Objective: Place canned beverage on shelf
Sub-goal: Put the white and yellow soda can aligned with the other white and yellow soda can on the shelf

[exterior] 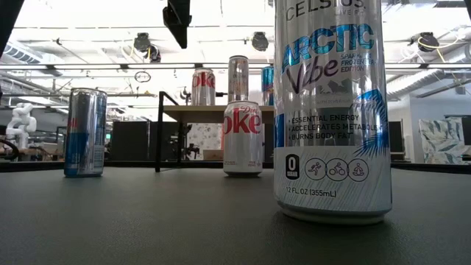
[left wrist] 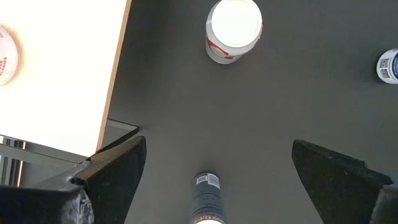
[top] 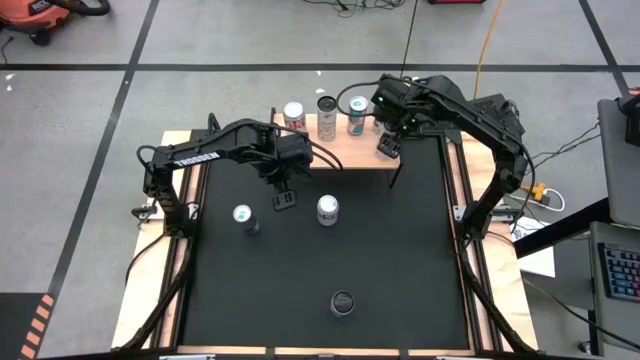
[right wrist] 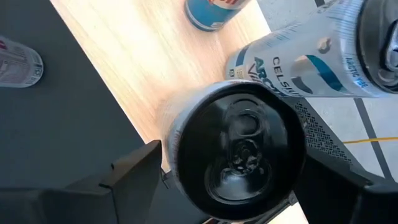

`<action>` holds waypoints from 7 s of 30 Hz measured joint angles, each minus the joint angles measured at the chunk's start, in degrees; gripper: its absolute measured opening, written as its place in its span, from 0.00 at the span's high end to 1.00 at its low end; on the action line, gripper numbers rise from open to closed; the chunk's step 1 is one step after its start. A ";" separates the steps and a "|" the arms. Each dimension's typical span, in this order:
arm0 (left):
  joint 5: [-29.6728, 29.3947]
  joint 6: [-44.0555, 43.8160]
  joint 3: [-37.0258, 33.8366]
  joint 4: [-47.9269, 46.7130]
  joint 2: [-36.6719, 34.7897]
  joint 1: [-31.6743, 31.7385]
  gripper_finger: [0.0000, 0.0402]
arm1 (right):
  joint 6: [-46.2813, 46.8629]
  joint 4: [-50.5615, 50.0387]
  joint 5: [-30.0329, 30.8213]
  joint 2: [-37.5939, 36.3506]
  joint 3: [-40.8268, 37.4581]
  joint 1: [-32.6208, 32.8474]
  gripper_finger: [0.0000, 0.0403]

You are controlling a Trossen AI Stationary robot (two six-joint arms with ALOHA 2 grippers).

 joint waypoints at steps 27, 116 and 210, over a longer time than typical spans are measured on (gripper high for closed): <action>0.01 -0.02 0.00 0.00 0.00 0.02 0.01 | -1.68 -0.02 -0.41 -0.92 0.00 0.07 0.21; 0.02 2.73 0.00 0.00 0.00 -0.03 0.01 | 17.99 10.59 0.73 -7.96 -11.41 -4.11 1.00; -0.01 3.17 0.00 0.00 -0.01 -0.04 0.01 | 19.10 24.22 -6.61 -3.42 -11.41 -3.63 1.00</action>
